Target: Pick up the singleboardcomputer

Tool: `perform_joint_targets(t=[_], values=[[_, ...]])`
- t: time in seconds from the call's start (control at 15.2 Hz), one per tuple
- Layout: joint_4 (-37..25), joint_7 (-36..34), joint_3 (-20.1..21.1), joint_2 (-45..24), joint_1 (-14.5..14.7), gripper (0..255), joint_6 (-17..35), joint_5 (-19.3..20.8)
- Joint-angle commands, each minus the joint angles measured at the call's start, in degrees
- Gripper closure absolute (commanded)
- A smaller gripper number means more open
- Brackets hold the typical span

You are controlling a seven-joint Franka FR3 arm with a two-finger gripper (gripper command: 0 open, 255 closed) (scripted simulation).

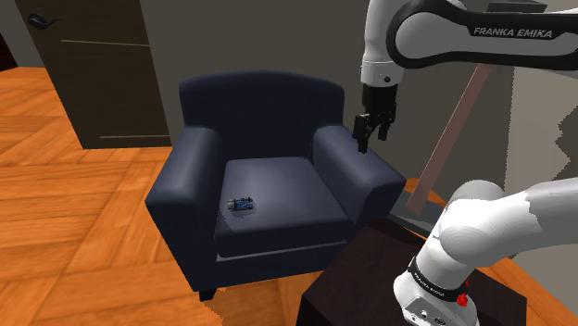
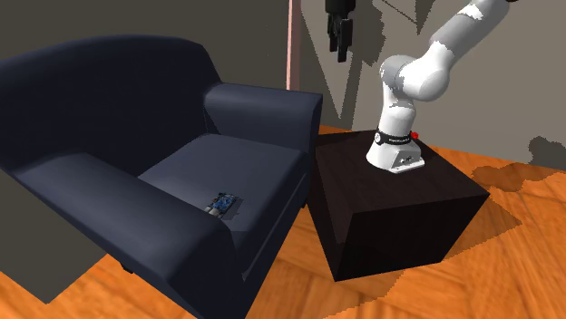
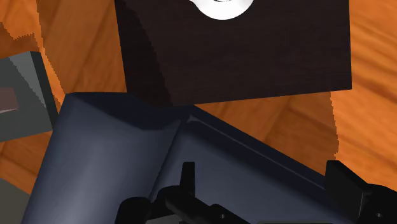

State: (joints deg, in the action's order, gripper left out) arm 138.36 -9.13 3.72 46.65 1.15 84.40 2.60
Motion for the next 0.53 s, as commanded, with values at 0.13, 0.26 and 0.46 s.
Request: perform_joint_targets(t=[0.13,0.26,0.46], values=[[0.94,1.87,-0.59,-2.91,0.49,0,4.22,0.43],[1.55,3.69,-1.13,-6.10,0.98,0,8.39,0.81],[1.82,6.40,-1.79,-11.36,1.66,0,14.49,1.23]])
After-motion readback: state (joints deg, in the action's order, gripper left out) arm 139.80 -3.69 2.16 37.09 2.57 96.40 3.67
